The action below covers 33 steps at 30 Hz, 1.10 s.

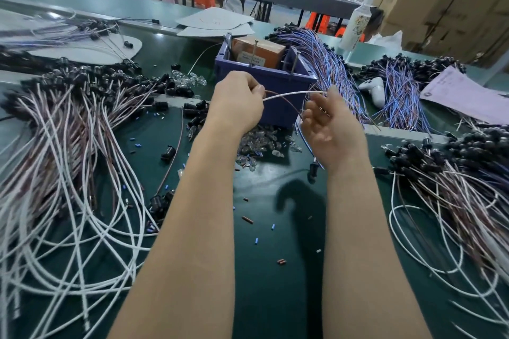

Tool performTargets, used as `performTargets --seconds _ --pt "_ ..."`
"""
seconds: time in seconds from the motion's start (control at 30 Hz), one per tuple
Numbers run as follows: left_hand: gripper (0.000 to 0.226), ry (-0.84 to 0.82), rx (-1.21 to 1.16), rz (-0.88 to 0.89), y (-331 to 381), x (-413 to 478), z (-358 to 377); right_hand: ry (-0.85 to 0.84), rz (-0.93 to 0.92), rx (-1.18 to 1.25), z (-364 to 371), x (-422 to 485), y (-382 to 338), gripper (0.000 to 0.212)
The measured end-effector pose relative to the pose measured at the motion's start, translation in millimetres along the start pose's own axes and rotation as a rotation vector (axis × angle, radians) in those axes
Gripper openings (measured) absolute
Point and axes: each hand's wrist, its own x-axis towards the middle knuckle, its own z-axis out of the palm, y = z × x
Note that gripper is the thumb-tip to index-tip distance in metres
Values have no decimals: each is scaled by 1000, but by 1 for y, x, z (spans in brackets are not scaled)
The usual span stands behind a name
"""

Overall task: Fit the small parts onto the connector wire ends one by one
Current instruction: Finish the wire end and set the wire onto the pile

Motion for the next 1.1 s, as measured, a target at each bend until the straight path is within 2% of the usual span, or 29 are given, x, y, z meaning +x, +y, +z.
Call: performTargets --seconds 0.07,0.13,0.27,0.33,0.4,0.5,0.6,0.67,0.8,0.93,1.1 --pt "15 6 -12 31 3 -1 5 -146 -31 -282 14 -5 7 25" --pt "14 6 -20 60 4 -2 9 -221 -110 -331 23 -8 11 17" --pt "15 -34 -40 72 2 0 9 -15 -247 -207 19 -3 6 19" --pt "16 -52 -45 59 -1 2 7 48 -207 -73 11 0 2 19" --pt "16 -55 -92 62 -1 2 8 56 -139 -42 8 -1 2 18" --pt "16 -24 -145 86 1 0 12 50 -135 -276 10 -4 5 24" --pt "15 0 -175 112 1 0 13 -31 -95 -457 15 -6 7 34" --pt "14 -29 -205 123 1 -1 14 -87 -52 -401 17 -6 8 31" --pt "16 -133 -228 117 1 -3 15 -104 -76 -113 19 -3 10 24" --pt "22 -183 -230 101 1 -4 13 -81 -179 -136 17 -1 12 24" --pt "26 -194 -241 68 1 -4 14 -71 -206 -122 17 1 15 24"
